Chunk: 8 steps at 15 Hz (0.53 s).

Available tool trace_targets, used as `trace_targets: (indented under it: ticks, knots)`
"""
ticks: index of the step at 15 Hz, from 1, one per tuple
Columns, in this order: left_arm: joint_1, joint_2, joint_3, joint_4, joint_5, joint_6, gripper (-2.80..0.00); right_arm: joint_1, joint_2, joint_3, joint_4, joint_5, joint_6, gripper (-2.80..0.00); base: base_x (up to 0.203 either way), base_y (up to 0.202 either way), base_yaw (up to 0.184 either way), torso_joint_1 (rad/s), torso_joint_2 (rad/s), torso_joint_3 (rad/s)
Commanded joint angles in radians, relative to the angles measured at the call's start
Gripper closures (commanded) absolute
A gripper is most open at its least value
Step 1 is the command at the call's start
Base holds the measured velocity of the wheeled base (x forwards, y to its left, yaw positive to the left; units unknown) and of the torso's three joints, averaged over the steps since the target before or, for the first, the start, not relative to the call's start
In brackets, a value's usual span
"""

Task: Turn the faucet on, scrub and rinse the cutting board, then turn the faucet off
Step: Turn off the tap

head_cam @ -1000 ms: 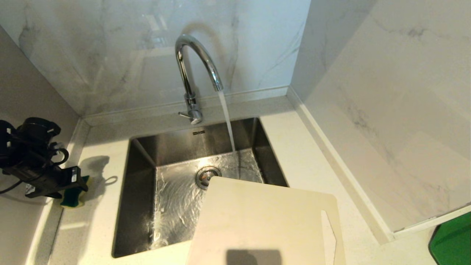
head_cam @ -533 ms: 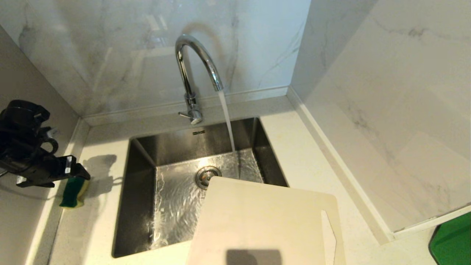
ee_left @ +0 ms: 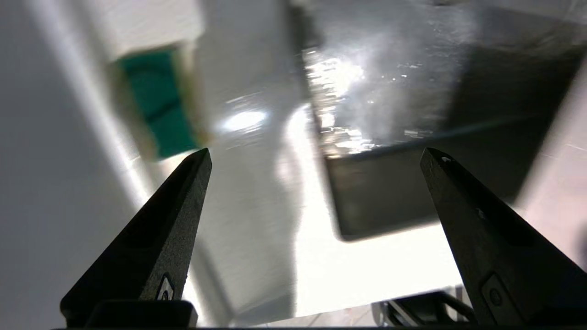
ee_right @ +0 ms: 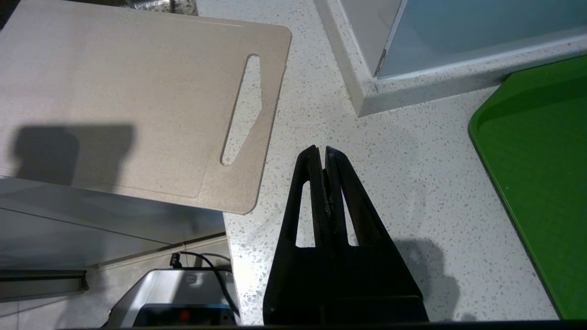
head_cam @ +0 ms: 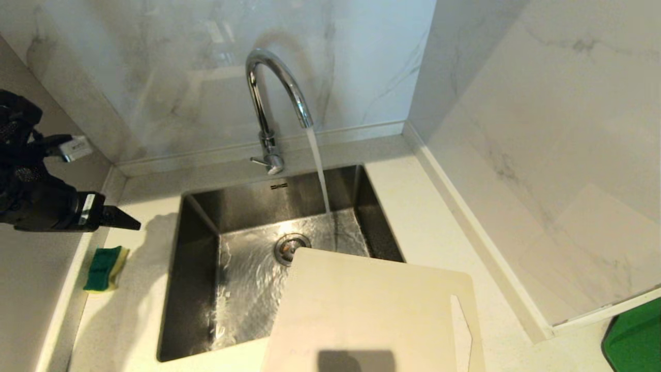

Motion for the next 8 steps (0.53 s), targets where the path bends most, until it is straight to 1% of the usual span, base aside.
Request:
trace_targets:
  ticks: [1, 3, 4, 5, 6, 8]
  knots:
    - [-0.13, 0.006, -0.078, 0.019, -0.013, -0.021, 0.0, 0.0, 0.001, 0.0, 0.001, 0.001, 0.0, 0.0, 0.0, 0.0, 0.0, 0.0, 0.0, 0.0]
    - [-0.23, 0.043, -0.177, 0.034, -0.017, -0.099, 0.0, 0.0, 0.001, 0.0, 0.001, 0.001, 0.0, 0.0, 0.0, 0.0, 0.0, 0.0, 0.0, 0.0]
    - [-0.272, 0.064, -0.216, 0.039, -0.018, -0.123, 0.0, 0.0, 0.001, 0.0, 0.001, 0.001, 0.0, 0.0, 0.0, 0.0, 0.0, 0.0, 0.0, 0.0]
    - [-0.303, 0.081, -0.248, 0.041, -0.018, -0.133, 0.0, 0.0, 0.001, 0.0, 0.001, 0.001, 0.0, 0.0, 0.0, 0.0, 0.0, 0.0, 0.0, 0.0]
    - [-0.319, 0.1, -0.272, 0.042, -0.016, -0.135, 0.0, 0.0, 0.001, 0.0, 0.001, 0.001, 0.0, 0.0, 0.0, 0.0, 0.0, 0.0, 0.0, 0.0]
    - [-0.335, 0.155, -0.311, 0.041, -0.014, -0.137, 0.0, 0.0, 0.001, 0.0, 0.002, 0.001, 0.0, 0.0, 0.0, 0.0, 0.0, 0.0, 0.0, 0.0]
